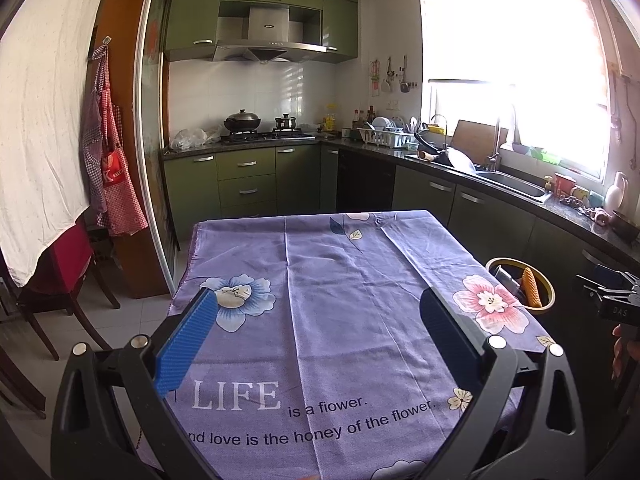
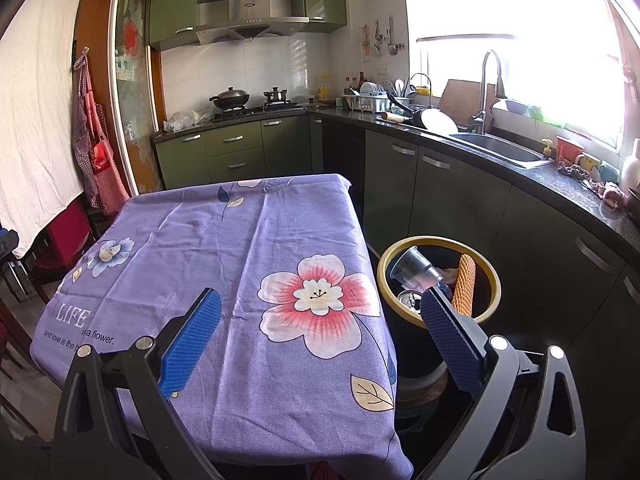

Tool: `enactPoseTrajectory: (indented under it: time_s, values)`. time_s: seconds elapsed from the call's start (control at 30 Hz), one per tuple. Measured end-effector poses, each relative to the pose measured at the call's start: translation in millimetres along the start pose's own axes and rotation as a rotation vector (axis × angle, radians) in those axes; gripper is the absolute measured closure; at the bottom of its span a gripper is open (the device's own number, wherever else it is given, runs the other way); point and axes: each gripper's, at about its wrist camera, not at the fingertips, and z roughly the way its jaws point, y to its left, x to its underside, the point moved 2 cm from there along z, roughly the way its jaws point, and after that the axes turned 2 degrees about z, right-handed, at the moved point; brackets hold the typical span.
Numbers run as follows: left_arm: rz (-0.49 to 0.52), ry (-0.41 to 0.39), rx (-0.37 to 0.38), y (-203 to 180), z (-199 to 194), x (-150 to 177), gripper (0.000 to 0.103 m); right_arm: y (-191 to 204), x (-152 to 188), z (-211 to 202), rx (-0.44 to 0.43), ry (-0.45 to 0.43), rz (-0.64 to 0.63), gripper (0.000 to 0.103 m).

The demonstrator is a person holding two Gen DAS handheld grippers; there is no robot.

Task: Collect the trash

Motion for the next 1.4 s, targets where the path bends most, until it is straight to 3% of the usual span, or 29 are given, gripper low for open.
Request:
enactPoseTrajectory:
  time_s: [0.67, 1.4]
  values:
    - [-0.01, 0.018, 0.034, 0.1, 6.8, -1.5, 0.007, 3.0, 2.7, 1.3, -0.004, 0.005, -0.004, 0.005]
    - [-0.019, 0.011, 0.005, 1.9, 11.2, 1.5, 0.007, 2.3, 5.6, 9.2, -0.016, 0.025, -0.017, 0.005]
